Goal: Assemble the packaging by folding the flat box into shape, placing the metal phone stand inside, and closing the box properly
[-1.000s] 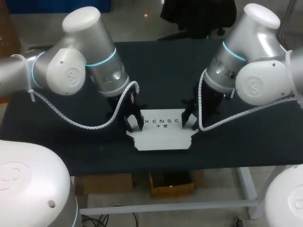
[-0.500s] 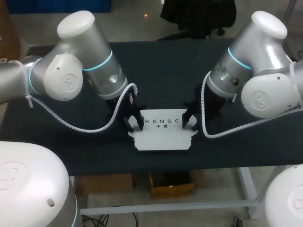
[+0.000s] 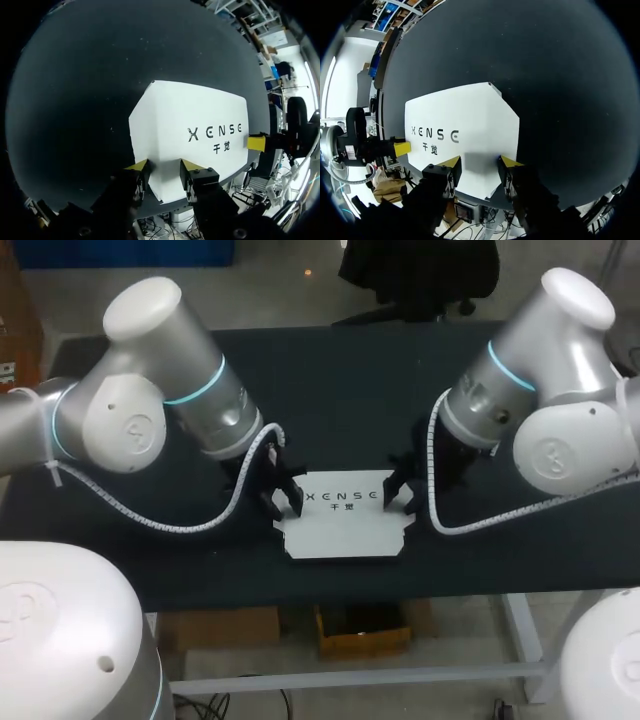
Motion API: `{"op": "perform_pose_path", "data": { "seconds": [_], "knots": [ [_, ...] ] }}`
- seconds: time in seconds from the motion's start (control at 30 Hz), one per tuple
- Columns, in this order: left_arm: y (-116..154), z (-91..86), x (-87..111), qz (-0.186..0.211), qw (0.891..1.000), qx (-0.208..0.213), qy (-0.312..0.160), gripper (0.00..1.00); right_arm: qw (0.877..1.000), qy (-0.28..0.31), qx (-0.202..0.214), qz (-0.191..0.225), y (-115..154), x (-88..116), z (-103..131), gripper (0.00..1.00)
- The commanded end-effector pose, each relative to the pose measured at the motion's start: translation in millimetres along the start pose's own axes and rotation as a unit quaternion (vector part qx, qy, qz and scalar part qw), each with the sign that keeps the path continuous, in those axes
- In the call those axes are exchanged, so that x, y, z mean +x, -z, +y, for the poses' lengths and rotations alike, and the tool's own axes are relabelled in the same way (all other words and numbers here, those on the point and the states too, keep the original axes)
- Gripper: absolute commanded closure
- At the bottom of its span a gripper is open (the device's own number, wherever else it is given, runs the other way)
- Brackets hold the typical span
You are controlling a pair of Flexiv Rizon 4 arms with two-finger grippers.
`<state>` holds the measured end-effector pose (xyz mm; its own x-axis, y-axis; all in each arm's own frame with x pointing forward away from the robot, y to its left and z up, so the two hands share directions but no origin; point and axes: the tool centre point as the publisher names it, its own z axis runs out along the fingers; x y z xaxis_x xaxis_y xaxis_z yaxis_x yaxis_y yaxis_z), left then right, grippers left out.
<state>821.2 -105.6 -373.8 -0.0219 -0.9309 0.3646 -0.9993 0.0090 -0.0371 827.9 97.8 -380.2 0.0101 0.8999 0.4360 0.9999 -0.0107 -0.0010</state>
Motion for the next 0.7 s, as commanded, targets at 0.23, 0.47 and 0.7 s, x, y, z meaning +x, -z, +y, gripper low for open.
{"op": "perform_pose_path", "data": {
  "seconds": [0.23,0.47,0.7],
  "knots": [
    [-4.1,2.3,0.6,0.008,1.0,0.005,0.001,0.62,1.0,0.004,0.006,0.02,-6.1,-3.7,-1.0,0.54],
    [-4.4,0.4,1.8,0.011,1.0,0.004,0.005,0.62,0.999,0.008,0.009,0.033,-7.8,-4.3,-0.4,0.53],
    [-3.8,-2.3,2.1,0.013,1.0,0.001,0.009,0.64,0.999,0.009,0.011,0.039,-6.8,-4.2,0.4,0.53]
  ]
}}
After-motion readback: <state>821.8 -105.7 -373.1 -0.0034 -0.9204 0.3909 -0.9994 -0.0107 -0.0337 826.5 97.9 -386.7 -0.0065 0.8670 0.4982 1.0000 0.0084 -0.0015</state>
